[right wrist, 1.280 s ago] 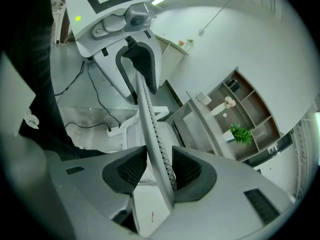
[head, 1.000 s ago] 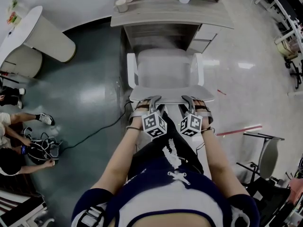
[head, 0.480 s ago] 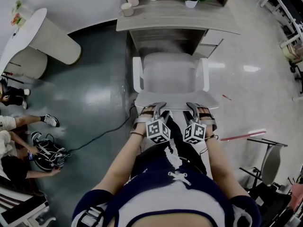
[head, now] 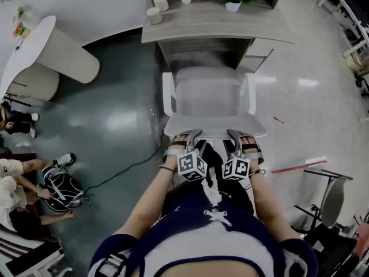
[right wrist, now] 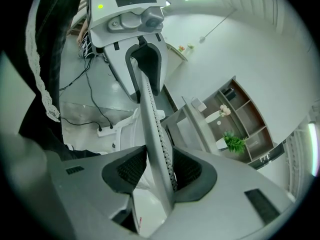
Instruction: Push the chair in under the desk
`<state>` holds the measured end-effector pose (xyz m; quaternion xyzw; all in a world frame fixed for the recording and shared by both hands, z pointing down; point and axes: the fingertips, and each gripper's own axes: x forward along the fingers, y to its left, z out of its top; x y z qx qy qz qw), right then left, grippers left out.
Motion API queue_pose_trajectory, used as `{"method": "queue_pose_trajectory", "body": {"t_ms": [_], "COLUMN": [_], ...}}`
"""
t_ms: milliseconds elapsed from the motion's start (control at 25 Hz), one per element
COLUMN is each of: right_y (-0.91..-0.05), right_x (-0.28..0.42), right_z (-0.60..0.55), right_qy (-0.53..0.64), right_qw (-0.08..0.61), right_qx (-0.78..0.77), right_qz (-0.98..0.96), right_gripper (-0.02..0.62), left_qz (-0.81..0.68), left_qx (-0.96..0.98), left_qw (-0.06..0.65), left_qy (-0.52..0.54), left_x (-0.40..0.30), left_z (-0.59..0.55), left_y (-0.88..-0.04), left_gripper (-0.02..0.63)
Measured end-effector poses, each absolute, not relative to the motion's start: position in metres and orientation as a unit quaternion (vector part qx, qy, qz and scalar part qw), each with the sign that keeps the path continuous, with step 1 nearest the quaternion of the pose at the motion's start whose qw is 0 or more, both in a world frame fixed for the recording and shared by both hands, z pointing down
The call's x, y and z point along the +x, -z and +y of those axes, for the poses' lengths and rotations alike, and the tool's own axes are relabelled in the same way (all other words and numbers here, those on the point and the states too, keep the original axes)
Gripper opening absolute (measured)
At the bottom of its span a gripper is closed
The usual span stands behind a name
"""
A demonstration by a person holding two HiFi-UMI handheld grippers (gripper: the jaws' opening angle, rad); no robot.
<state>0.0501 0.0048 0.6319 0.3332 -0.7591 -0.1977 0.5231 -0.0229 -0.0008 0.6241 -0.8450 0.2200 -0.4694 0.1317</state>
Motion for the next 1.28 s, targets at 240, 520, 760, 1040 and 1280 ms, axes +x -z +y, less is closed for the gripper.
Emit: {"method": "queue_pose_trajectory", "body": {"t_ms": [240, 520, 760, 1040, 1280], "right_y": [-0.633, -0.633, -0.635, -0.634, -0.634], "right_x": [0.045, 0.042, 0.04, 0.037, 0.041], "right_z": [-0.005, -0.023, -0.039, -0.054, -0.068], "right_qy": [0.21, 0.202, 0.195, 0.188, 0.183], "right_qw": [0.516, 0.515, 0.515, 0.518, 0.518], "right_qx": [0.338, 0.342, 0.345, 0.344, 0.345], "right_qz": [-0.759, -0.76, -0.76, -0.761, -0.761], "right_gripper": [0.143, 0.143, 0.142, 0.143, 0.143], "left_qz": [0.217, 0.212, 0.208, 0.206, 0.206], "left_qx": [-0.846, -0.845, -0.846, -0.847, -0.847], "left_qw": [0.137, 0.144, 0.143, 0.146, 0.142], "left_qy": [0.468, 0.469, 0.469, 0.467, 0.47], "left_x": [-0.027, -0.03, -0.032, -0.036, -0.033], "left_z": [-0.012, -0.032, -0.049, -0.062, -0.076], "left_y": [-0.626, -0.627, -0.627, -0.626, -0.625], "left_gripper": [0.166, 0.167, 0.167, 0.166, 0.164]}}
